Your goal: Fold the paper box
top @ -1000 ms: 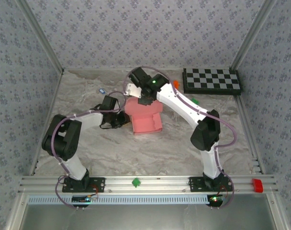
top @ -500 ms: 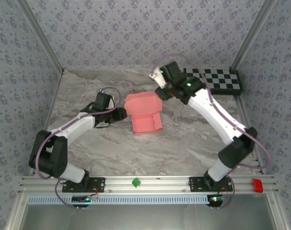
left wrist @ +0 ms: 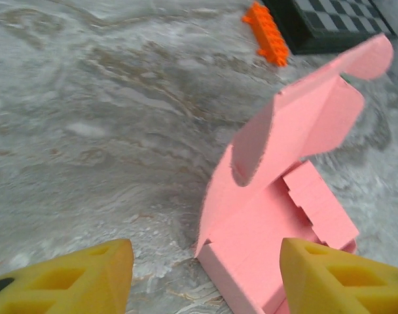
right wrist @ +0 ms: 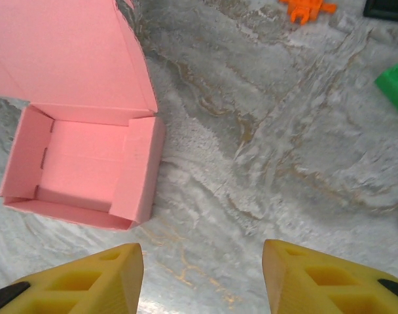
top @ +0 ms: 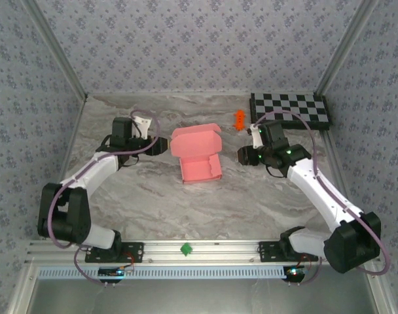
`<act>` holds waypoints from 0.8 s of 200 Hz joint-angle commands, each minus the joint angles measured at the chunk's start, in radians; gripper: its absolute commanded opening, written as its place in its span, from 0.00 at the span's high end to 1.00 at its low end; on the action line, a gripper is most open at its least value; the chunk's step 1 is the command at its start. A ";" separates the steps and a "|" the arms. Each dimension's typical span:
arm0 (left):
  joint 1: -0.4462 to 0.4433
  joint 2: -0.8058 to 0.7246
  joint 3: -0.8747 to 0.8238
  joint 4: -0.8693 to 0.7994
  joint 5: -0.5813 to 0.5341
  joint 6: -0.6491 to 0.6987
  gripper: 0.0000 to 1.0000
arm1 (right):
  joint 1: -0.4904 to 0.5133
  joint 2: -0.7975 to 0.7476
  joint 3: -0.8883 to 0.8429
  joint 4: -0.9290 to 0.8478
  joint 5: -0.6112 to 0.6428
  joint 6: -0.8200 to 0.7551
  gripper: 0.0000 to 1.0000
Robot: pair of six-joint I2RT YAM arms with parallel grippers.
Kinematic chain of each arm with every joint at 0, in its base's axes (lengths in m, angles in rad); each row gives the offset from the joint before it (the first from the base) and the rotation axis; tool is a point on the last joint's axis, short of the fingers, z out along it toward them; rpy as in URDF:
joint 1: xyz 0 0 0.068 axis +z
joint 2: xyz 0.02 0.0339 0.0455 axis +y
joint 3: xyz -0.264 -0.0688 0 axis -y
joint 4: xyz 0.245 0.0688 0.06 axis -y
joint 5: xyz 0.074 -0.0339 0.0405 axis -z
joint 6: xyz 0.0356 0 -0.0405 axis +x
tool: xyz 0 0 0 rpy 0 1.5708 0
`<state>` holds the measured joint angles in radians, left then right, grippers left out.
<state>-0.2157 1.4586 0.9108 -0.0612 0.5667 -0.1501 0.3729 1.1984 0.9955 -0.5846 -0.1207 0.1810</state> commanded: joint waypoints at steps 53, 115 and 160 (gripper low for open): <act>0.006 0.200 0.141 0.052 0.179 0.127 0.51 | -0.006 -0.027 -0.126 0.147 -0.137 0.132 0.48; -0.010 0.264 0.178 0.042 0.237 0.123 0.65 | 0.010 0.069 -0.122 0.193 -0.159 0.160 0.51; -0.013 0.260 0.164 0.034 0.229 0.112 0.77 | 0.046 0.141 -0.104 0.234 -0.162 0.183 0.52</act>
<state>-0.2230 1.7187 1.0634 -0.0402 0.7635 -0.0414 0.3973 1.3106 0.8787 -0.3840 -0.2699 0.3370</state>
